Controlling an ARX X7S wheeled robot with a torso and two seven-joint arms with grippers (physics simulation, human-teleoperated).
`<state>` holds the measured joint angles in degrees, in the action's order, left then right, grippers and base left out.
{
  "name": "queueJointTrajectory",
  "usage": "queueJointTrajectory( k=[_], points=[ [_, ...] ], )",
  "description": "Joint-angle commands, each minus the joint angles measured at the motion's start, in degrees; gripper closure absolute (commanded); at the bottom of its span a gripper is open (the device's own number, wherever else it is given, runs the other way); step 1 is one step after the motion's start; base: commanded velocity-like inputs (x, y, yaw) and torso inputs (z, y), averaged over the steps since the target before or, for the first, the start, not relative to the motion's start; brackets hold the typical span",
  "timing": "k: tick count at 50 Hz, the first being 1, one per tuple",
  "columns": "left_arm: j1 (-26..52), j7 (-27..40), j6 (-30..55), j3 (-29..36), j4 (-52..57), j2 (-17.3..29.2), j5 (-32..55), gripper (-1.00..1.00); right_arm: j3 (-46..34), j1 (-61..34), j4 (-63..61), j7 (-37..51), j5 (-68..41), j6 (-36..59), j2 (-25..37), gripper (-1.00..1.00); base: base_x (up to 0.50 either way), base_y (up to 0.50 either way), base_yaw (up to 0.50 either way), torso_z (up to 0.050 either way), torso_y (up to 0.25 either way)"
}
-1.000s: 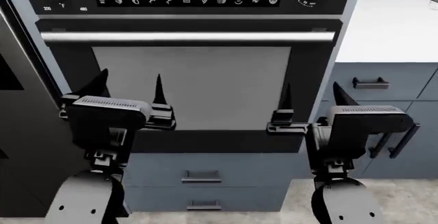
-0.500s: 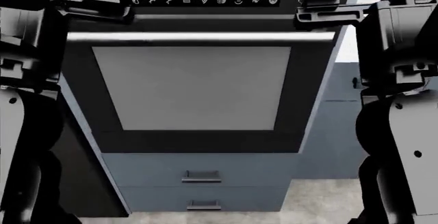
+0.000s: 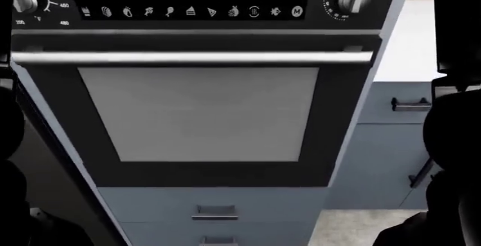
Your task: Open the microwave door
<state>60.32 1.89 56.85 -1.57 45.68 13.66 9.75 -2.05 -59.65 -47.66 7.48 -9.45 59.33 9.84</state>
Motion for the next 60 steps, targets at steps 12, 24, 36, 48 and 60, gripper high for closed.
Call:
queueJointTrajectory(
  k=[12, 24, 36, 48, 60],
  points=[
    [0.70, 1.63, -2.61, 2.62, -0.86, 0.61, -1.30, -1.00, 1.46, 0.60, -0.12, 0.47, -1.60, -0.29, -0.20, -1.00, 0.42, -0.12, 0.00, 0.000, 0.000],
    [1.33, 1.29, -1.31, -0.19, 0.93, -0.33, 1.04, -1.00, 2.73, 0.59, -1.50, 1.07, -2.77, 1.64, -0.38, -1.00, 0.00, -0.39, 0.00, 0.000, 0.000],
    [1.92, 1.54, -1.14, -0.36, 1.36, 0.02, 1.47, -1.00, 3.03, 1.16, -1.77, 1.27, -3.68, 1.90, -0.47, -1.00, -0.01, -0.24, 0.00, 0.000, 0.000],
    [2.58, 1.87, -0.54, 0.24, 1.53, 0.38, 1.74, -1.00, 3.28, 1.46, -1.56, 1.62, -4.54, 1.91, -0.59, -1.00, -0.04, -0.50, 0.00, 0.000, 0.000],
    [3.59, 2.38, 1.42, 0.42, 1.28, 0.24, 2.37, -1.00, 2.91, 2.62, -0.90, 1.85, -5.13, 0.80, -0.51, -1.00, -0.02, -0.49, 0.00, 0.000, 0.000]
  ],
)
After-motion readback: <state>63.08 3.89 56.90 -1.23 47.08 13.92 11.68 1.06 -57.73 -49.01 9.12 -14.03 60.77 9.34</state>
